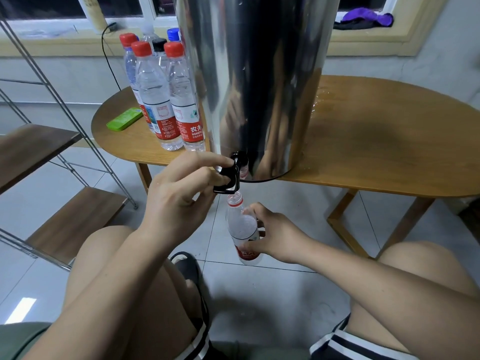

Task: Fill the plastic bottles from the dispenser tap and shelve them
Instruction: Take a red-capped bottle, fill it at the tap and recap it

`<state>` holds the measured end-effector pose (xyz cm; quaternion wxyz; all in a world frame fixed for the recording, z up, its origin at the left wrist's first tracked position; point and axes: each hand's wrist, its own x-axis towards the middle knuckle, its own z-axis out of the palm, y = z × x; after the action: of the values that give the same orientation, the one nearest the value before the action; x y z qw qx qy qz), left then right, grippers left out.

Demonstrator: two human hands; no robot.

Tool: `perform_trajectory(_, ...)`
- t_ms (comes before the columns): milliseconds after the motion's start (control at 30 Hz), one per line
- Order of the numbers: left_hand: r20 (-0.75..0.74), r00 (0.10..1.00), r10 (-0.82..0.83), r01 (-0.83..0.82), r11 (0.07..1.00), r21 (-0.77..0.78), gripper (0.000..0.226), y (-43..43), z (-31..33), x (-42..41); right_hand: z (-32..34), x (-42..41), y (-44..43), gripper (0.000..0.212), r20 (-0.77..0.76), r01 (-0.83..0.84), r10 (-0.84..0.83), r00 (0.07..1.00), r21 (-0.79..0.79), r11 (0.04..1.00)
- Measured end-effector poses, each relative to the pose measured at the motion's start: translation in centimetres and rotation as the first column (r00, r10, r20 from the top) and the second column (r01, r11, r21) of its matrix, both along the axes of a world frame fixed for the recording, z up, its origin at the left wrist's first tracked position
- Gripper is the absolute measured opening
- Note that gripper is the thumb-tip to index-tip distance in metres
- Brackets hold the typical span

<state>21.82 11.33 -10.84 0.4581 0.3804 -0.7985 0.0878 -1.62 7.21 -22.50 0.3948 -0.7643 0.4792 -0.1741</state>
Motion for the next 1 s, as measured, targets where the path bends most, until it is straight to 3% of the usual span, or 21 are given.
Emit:
perform_trajectory(233,-0.089,0.995,-0.041,0.048,0.996,0.080,0.014,0.3,-0.3,0.4,0.1,0.2,0.1,0.070,0.015,0.004,-0.004,1.000,0.032,0.999)
perform_trajectory(400,-0.170,0.983,-0.068,0.101,0.976,0.192,0.034,0.5,-0.3,0.4,-0.1,0.1,0.1,0.071,0.029,0.006,-0.008,1.000,0.060,0.998)
perform_trajectory(700,-0.308,0.950,-0.043,0.150,0.931,0.334,0.048,0.4,-0.8,0.2,-0.1,0.0,-0.2,0.069,-0.012,0.002,-0.001,1.000,0.052,0.999)
perform_trajectory(1000,-0.321,0.947,-0.031,0.148,0.926,0.347,0.042,0.4,-1.1,0.1,-0.4,0.0,-0.3,0.066,-0.035,-0.007,0.008,0.999,0.025,1.000)
